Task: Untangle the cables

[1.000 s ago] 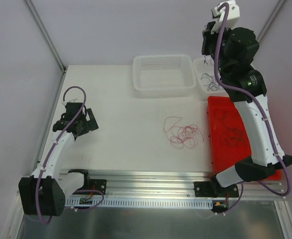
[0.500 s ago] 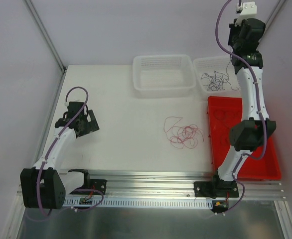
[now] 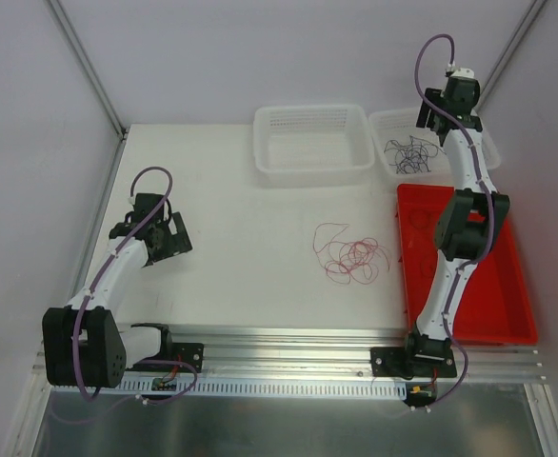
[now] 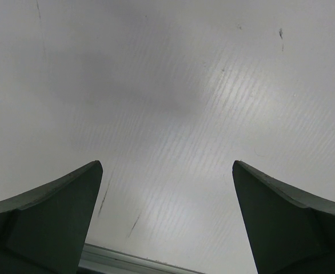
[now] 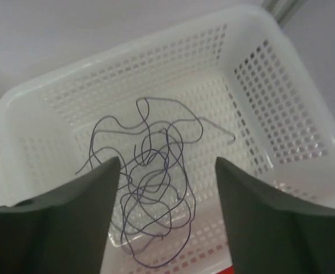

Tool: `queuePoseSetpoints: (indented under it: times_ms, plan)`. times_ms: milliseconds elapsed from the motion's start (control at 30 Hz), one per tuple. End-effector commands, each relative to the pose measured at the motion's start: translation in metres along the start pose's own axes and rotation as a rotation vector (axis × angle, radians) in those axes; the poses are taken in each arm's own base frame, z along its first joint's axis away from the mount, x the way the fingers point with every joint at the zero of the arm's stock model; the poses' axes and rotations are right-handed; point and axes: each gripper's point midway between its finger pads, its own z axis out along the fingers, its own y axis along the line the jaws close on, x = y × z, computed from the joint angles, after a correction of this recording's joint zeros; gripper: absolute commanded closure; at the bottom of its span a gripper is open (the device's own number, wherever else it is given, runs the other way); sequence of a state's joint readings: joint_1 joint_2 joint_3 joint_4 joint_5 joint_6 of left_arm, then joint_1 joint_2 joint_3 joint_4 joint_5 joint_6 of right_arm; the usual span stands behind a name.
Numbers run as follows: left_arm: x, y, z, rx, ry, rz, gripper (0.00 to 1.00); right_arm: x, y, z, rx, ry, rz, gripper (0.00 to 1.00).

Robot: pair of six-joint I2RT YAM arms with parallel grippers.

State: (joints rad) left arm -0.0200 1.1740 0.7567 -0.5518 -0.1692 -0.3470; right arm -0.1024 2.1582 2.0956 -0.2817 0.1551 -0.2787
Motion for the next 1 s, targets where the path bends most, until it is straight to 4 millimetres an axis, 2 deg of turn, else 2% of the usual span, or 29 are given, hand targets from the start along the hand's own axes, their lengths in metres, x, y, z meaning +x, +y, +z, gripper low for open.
queuePoseSetpoints:
  times_ms: [0,67,100,133,200,233,300,333,400,433,467,500,533,567,633,667,767,800,833,900,967]
  plan:
    - [-0.003,-0.010,-0.001,0.055,-0.005,0.025,0.01,-0.017,-0.021,-0.021,0.073,-0.008,0.088,0.23]
    - [-0.004,-0.013,-0.003,0.076,-0.009,0.026,0.01,-0.019,-0.024,-0.037,0.085,0.006,0.090,0.16]
    - [-0.005,-0.015,-0.003,0.083,-0.011,0.025,0.01,-0.028,-0.025,-0.055,0.082,-0.008,0.096,0.16]
    - [-0.005,-0.016,-0.005,0.094,-0.015,0.024,0.01,-0.029,-0.021,-0.066,0.072,-0.005,0.091,0.15]
    - [-0.006,-0.022,-0.006,0.125,-0.018,0.023,0.01,-0.026,-0.014,-0.089,0.047,0.014,0.084,0.15]
    - [-0.007,-0.024,-0.008,0.138,-0.021,0.023,0.01,-0.021,-0.005,-0.110,0.019,0.023,0.078,0.15]
    - [-0.006,-0.028,-0.011,0.165,-0.022,0.027,0.01,-0.010,0.011,-0.136,-0.047,0.059,0.088,0.15]
    - [-0.008,-0.030,-0.013,0.177,-0.033,0.026,0.01,0.004,0.026,-0.158,-0.086,0.084,0.101,0.15]
    - [-0.009,-0.032,-0.015,0.196,-0.042,0.027,0.01,0.029,0.046,-0.177,-0.140,0.134,0.105,0.16]
    - [-0.011,-0.033,-0.018,0.201,-0.056,0.026,0.01,0.039,0.067,-0.192,-0.184,0.143,0.104,0.16]
    - [-0.008,-0.037,-0.019,0.227,-0.050,0.028,0.01,0.064,0.074,-0.206,-0.207,0.182,0.100,0.17]
    - [-0.009,-0.039,-0.021,0.238,-0.058,0.029,0.01,0.075,0.082,-0.215,-0.229,0.198,0.102,0.17]
    - [-0.010,-0.041,-0.023,0.252,-0.064,0.030,0.01,0.089,0.099,-0.226,-0.275,0.219,0.093,0.19]
    - [-0.010,-0.042,-0.024,0.260,-0.066,0.035,0.01,0.120,0.106,-0.235,-0.295,0.275,0.107,0.20]
    - [-0.010,-0.047,-0.028,0.287,-0.077,0.046,0.01,0.155,0.125,-0.249,-0.345,0.344,0.099,0.24]
    - [-0.010,-0.048,-0.029,0.291,-0.081,0.050,0.01,0.187,0.129,-0.254,-0.356,0.414,0.109,0.26]
    - [-0.011,-0.052,-0.035,0.317,-0.111,0.069,0.01,0.230,0.141,-0.269,-0.386,0.493,0.111,0.39]
    - [-0.011,-0.053,-0.036,0.322,-0.116,0.075,0.01,0.261,0.144,-0.276,-0.400,0.567,0.128,0.42]
    - [-0.011,-0.054,-0.037,0.329,-0.122,0.080,0.01,0.271,0.150,-0.279,-0.414,0.580,0.126,0.49]
    - [-0.011,-0.055,-0.038,0.336,-0.127,0.085,0.01,0.299,0.149,-0.282,-0.392,0.634,0.123,0.55]
    - [-0.011,-0.057,-0.038,0.339,-0.126,0.091,0.01,0.312,0.152,-0.284,-0.383,0.653,0.103,0.61]
